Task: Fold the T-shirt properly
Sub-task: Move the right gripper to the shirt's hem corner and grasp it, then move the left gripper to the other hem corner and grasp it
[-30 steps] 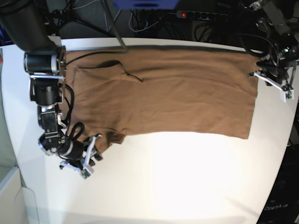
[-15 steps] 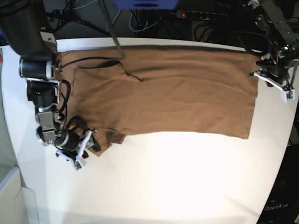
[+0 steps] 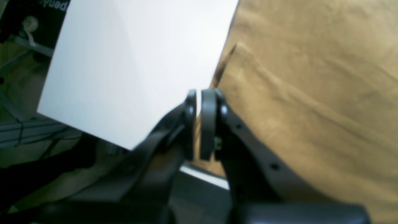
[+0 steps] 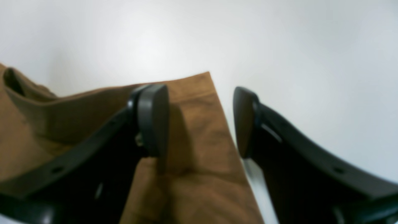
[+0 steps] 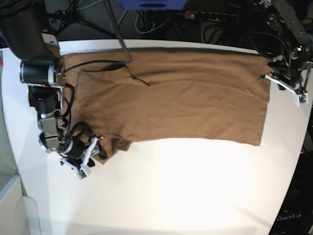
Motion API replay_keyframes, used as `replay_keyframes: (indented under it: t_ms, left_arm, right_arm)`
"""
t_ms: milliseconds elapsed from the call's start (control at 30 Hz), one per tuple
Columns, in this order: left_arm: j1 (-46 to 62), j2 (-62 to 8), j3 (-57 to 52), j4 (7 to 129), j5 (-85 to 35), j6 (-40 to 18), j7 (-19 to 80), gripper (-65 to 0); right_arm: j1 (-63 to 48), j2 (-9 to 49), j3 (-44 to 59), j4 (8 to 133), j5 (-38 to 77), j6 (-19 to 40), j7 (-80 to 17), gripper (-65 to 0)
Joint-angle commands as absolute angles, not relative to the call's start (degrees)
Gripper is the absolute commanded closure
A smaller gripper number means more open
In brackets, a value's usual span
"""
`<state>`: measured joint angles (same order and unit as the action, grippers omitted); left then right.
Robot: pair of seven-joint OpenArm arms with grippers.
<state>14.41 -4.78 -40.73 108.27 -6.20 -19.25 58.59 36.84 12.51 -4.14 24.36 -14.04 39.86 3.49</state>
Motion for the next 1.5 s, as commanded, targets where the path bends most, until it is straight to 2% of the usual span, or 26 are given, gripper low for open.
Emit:
replay_keyframes:
  t_ms: [0,267,300,467,600,900,967,1100,1167,1300,1467]
  left_arm:
    - [14.2,-5.49,-40.84,109.49,-6.46,-19.03,57.63,-2.5]
    - [15.08,-5.49,-40.84,109.58,-6.55,-19.03,57.63,-2.5]
    - [15.08,-5.49,-40.84,109.58,-6.55,-19.03,57.63,-2.5]
    - [14.81,-5.49,-40.84,109.58,-6.55,-19.03,57.63,-2.5]
    - [14.46,-5.49,-40.84,109.58,-6.55,-18.95,57.63,-2.6]
    - [6.81,-5.93,-44.35,109.23,-6.73,-18.95,57.63,-3.3]
    - [3.03,-6.02,-46.02,108.35,-6.46,-18.95,57.63,-8.6]
    - [-2.77,-7.69,-45.85,102.55,-7.08,-19.03,57.1,-28.0]
    - [-5.76,-9.1,-43.91,97.89,-7.69,-19.03,57.01,-33.4]
    - [-11.12,-11.74,-41.54,88.48,-11.03,-19.03,55.96,-34.6]
    - [-13.93,-12.09,-38.81,79.69,-11.82,-19.03,47.78,-34.7]
  right_arm:
    - [38.73,12.97,-4.09,25.19,-13.23,40.0,4.7,-32.9]
    - [38.81,12.97,-4.18,19.65,-13.23,40.0,5.23,-31.6]
    - [38.73,12.97,-4.18,19.65,-13.23,40.0,5.76,-29.5]
    - [38.73,12.97,-4.26,19.3,-13.32,40.0,6.64,-10.7]
    - [38.73,13.05,-4.26,19.74,-13.32,40.0,6.99,-3.5]
    - [38.73,13.32,-4.26,19.74,-13.32,40.0,7.08,-2.2]
    - [38.73,13.32,-4.26,19.74,-13.32,40.0,7.08,-2.2]
    - [38.73,13.14,-4.26,19.74,-13.32,40.0,7.08,-2.2]
    - [38.73,13.05,-4.26,19.74,-13.32,40.0,7.08,-2.2]
    - [38.73,13.05,-4.26,19.74,-13.32,40.0,6.99,-2.2]
    - [38.73,13.23,-4.26,19.74,-13.32,40.0,6.99,-2.2]
